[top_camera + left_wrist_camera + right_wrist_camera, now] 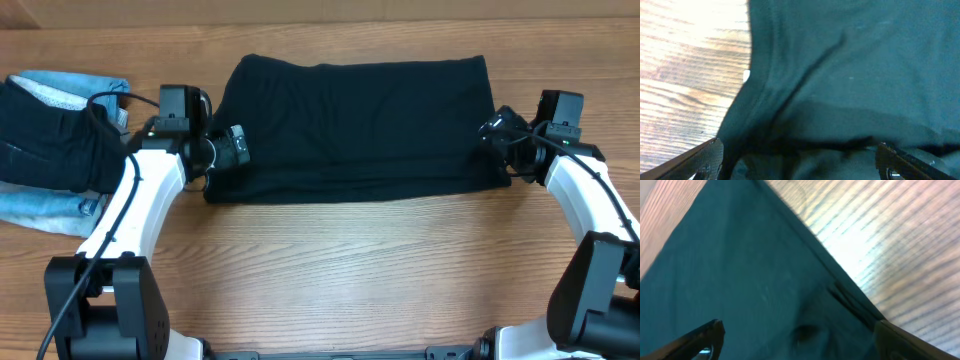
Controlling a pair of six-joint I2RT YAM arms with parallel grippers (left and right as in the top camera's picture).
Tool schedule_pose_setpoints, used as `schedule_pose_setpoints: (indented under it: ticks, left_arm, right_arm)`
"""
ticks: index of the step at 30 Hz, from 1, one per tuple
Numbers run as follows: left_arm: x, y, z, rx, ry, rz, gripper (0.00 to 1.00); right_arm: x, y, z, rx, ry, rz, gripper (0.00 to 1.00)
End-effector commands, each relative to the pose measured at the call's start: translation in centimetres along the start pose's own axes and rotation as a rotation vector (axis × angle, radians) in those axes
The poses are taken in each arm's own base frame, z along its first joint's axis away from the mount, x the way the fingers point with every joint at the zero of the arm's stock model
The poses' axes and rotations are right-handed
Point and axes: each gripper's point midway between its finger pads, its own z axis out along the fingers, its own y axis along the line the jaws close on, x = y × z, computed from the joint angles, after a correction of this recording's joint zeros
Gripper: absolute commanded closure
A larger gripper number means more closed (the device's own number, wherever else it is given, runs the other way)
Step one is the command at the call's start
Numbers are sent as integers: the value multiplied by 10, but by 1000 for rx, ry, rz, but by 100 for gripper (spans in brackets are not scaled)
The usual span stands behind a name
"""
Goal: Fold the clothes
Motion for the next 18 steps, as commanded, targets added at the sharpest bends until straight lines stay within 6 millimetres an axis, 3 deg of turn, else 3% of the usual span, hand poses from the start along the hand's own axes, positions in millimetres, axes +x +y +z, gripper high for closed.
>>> schedule_pose_setpoints:
  ticks: [1,2,3,4,5,7,9,14,18]
  left_arm:
    - [-18,-37,-30,159,5,102,22]
    - [-11,-38,-34,155,38,108,40]
    - [9,-36,-35,135,116,128,88]
    - [19,-36,-35,126,154,126,96]
    - [39,-35,-36,107,229,135,96]
    - [64,-39,-39,74,310,191,96]
    - [86,-44,-38,-27,345,281,96]
    - [113,-53,-29,-144,353,351,96]
    - [108,-40,-15,-209,302,372,96]
  right_arm:
    - [0,8,-9,-10,44,-140,8]
    - [5,6,-13,5,81,-133,13]
    - [12,2,-18,26,123,-131,31]
    - [16,0,-20,36,146,-147,50]
    - [22,-3,-22,49,175,-153,72]
    - [35,-10,-25,74,227,-147,96]
    - [44,-16,-27,95,268,-140,96]
    - [53,-21,-30,113,306,-135,96]
    - [53,-21,-30,113,307,-138,96]
